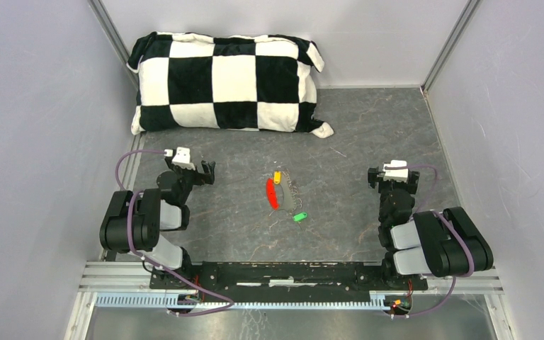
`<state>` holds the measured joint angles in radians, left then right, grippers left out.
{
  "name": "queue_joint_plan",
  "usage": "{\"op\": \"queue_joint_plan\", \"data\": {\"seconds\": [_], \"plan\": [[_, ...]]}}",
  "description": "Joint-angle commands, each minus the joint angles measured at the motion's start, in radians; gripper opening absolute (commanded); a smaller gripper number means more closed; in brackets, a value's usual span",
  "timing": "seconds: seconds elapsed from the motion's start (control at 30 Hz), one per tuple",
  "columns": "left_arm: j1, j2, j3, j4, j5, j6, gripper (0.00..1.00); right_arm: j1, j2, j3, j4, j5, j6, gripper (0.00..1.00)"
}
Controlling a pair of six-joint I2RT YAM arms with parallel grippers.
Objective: Put the keys on the keyring
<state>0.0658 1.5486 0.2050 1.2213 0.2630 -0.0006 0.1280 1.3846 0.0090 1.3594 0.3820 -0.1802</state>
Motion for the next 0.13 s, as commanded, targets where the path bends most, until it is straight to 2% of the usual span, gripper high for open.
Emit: {"op": "queue_joint_plan", "data": {"seconds": [0.0,0.1], "plan": [[-0.005,0.003,0.022,0.011,-0.022,0.009,1.00,-0.005,-0.014,-0.086,0.028,-0.013,0.008,0.98],[-0.007,-0.007,0.011,0.022,-0.025,0.009,1.00,-0.004,-0.014,-0.085,0.028,-0.013,0.008,0.98]]}}
